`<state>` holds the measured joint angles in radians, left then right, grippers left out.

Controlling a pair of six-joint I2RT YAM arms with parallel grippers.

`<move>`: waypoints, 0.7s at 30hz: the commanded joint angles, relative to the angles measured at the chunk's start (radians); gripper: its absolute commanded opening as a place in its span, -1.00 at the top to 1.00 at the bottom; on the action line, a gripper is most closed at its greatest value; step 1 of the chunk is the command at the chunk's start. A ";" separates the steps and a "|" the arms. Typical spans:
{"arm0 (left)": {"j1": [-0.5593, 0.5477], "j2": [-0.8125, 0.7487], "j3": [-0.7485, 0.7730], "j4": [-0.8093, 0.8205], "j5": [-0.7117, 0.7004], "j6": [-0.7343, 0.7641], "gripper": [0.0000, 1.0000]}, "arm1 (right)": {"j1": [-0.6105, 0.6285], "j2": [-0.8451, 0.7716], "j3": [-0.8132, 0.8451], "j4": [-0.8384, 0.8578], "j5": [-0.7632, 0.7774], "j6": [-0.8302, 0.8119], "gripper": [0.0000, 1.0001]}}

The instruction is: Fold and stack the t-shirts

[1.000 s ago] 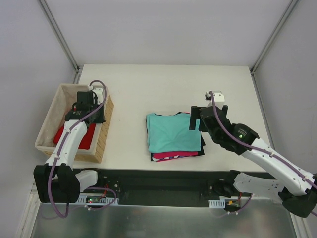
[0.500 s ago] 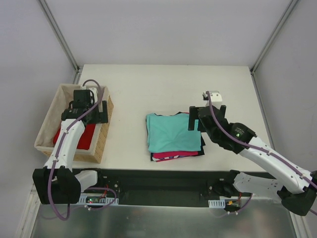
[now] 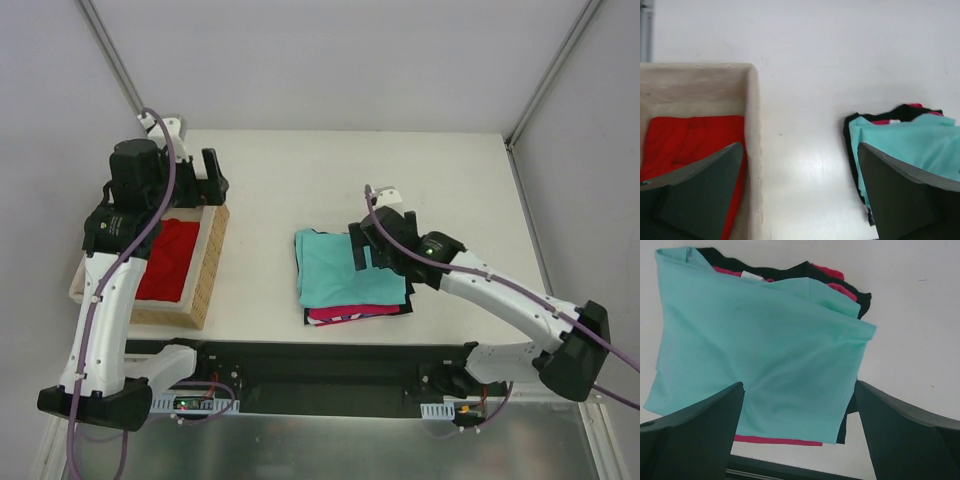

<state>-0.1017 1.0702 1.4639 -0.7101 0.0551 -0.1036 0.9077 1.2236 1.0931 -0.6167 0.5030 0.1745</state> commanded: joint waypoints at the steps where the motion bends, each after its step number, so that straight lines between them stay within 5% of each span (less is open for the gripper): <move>1: -0.093 -0.039 -0.100 0.003 0.106 -0.076 -0.98 | 0.010 0.134 0.068 0.060 -0.112 -0.012 -0.93; 10: -0.112 -0.079 -0.241 0.031 0.109 -0.071 -0.98 | 0.158 0.424 0.186 0.043 -0.118 0.101 -0.93; 21: -0.112 -0.058 -0.251 0.038 0.098 -0.054 -0.98 | 0.188 0.369 0.200 -0.041 -0.012 0.146 -0.93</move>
<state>-0.2100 1.0142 1.2118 -0.6933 0.1486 -0.1650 1.0920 1.6821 1.2446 -0.5915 0.4088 0.2962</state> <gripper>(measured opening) 0.992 0.967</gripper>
